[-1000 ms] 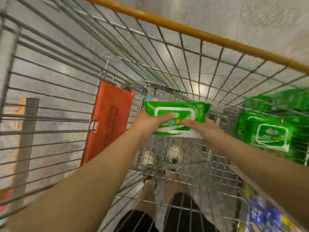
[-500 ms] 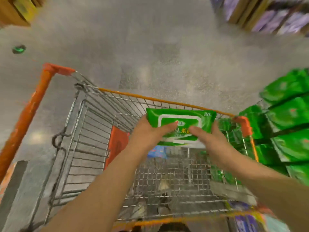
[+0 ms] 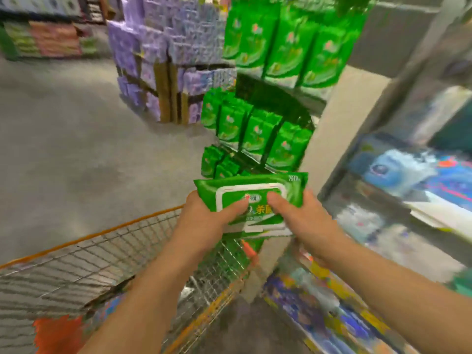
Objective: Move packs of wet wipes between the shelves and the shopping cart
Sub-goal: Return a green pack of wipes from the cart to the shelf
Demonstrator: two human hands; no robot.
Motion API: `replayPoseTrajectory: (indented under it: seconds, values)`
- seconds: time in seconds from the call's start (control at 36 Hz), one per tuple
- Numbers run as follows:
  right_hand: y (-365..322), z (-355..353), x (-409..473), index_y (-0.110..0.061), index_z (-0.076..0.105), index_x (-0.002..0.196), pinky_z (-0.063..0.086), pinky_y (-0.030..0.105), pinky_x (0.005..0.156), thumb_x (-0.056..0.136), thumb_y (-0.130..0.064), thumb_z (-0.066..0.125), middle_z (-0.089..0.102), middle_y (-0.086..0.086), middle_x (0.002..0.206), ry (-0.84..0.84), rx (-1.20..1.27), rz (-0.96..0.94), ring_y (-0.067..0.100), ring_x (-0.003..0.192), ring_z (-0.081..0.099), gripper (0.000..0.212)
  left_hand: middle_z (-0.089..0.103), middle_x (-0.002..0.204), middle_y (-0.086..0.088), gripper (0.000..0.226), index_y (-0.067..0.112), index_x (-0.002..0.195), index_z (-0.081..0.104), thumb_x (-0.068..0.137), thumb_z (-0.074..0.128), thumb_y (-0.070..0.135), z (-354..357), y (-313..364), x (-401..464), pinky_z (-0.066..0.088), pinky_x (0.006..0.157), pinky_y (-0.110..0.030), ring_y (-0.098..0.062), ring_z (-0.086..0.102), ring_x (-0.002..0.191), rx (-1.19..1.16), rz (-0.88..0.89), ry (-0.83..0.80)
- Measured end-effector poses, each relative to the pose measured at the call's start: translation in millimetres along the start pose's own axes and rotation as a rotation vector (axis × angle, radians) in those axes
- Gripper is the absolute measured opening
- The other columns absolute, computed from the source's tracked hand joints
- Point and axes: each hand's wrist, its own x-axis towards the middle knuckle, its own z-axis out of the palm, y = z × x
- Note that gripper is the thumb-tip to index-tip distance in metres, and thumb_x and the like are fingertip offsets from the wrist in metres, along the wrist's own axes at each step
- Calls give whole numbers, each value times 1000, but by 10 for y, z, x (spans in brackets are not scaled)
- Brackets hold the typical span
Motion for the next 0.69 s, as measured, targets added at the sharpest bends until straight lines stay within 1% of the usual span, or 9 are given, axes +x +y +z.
replayPoseTrajectory:
  seconds: [0.06, 0.14, 0.19, 0.28, 0.44, 0.5, 0.56, 0.61, 0.69]
  values:
    - [3, -415, -170, -18, 61, 122, 54, 12, 72, 81, -41, 80, 75, -9, 97, 66, 14, -15, -6, 79, 71, 51, 80, 97, 2, 42, 19, 111, 69, 76, 89, 32, 352, 142, -67, 63, 73, -35, -15, 77, 85, -17, 23, -48]
    - [56, -1028, -489, -27, 59, 123, 56, 38, 94, 60, -68, 84, 76, -5, 110, 180, 5, 4, 11, 99, 73, 79, 79, 101, 7, 62, 21, 116, 71, 65, 92, 50, 904, 324, -186, 62, 87, -44, -13, 77, 91, 41, 78, -165]
    - [125, -1456, -752, -27, 60, 125, 53, 45, 100, 65, -64, 83, 75, -6, 114, 238, 33, 4, 15, 104, 72, 75, 80, 99, 8, 59, 23, 111, 75, 62, 88, 53, 1311, 448, -313, 61, 90, -45, -11, 77, 92, 64, 131, -249]
    - [217, -2031, -1194, -29, 61, 125, 52, 42, 101, 80, -53, 77, 75, -13, 113, 352, 26, -4, 9, 104, 71, 53, 80, 99, 10, 56, 23, 112, 75, 65, 89, 50, 1944, 631, -597, 61, 91, -43, -9, 77, 92, 93, 200, -335]
    - [470, -3211, -2122, -33, 60, 121, 52, 23, 89, 82, -55, 73, 73, -21, 105, 600, -4, 21, -7, 94, 68, 46, 80, 99, 12, 56, 28, 110, 75, 63, 85, 58, 3261, 936, -1336, 60, 92, -44, -9, 76, 93, 132, 248, -527]
    - [546, -3552, -2405, -32, 57, 122, 51, 20, 86, 83, -52, 74, 71, -20, 109, 684, 8, 41, -6, 96, 66, 47, 80, 101, 11, 41, 23, 112, 75, 77, 88, 38, 3685, 972, -1554, 59, 94, -45, -10, 76, 95, 128, 251, -609]
    - [650, -3883, -2654, -32, 54, 127, 50, 34, 100, 78, -59, 75, 69, -17, 118, 746, 36, 48, 4, 108, 65, 59, 80, 98, 13, 36, 23, 111, 74, 79, 87, 34, 4071, 1031, -1783, 60, 92, -40, -6, 76, 91, 128, 274, -636]
    - [754, -4191, -2885, -30, 46, 140, 44, 42, 109, 63, -77, 74, 62, -13, 133, 798, 35, 54, 11, 122, 59, 94, 79, 91, 17, 33, 24, 104, 75, 78, 88, 39, 4419, 1083, -2004, 60, 83, -32, -2, 75, 84, 132, 295, -676]
    - [866, -4612, -3187, -25, 24, 157, 31, 40, 118, 68, -73, 74, 38, -12, 153, 862, 23, 66, 15, 143, 37, 112, 79, 87, 15, 33, 22, 104, 74, 77, 88, 37, 4879, 1120, -2271, 59, 73, -21, -1, 75, 78, 131, 307, -743]
